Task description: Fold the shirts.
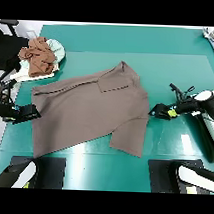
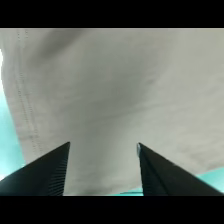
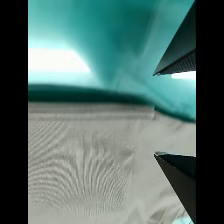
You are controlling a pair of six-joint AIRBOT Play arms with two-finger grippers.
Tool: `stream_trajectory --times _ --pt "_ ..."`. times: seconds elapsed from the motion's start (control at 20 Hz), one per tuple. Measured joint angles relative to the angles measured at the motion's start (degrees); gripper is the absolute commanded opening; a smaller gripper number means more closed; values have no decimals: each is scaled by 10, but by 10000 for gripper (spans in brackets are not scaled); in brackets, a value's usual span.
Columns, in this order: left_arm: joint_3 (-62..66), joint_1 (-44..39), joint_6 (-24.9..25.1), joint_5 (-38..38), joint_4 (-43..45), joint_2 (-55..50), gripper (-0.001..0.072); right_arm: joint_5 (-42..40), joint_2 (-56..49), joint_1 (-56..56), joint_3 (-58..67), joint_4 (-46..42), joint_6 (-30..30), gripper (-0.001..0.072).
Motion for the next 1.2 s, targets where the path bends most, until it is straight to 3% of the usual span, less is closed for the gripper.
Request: stream_trajectory --times 0.05,0.1,0.25,0.35,0.45,0.6,1.2 --pt "0 0 0 -2 -2 0 498 -13 2 11 -9 14 -5 547" --pt "0 0 0 -2 -4 0 679 -27 3 24 -14 23 -8 547" --pt "-4 0 0 -3 -6 0 704 -76 -3 63 -24 40 -14 522" --pt "-12 0 0 -4 -4 0 704 -99 -16 79 -26 53 -16 309" --pt "-27 0 0 -7 3 0 705 -116 -34 88 -24 56 -17 156" --pt "-62 0 0 -11 20 0 704 -132 -56 96 2 50 -18 21" --pt "-101 0 -9 -34 68 -12 705 -172 -96 98 125 56 -18 21"
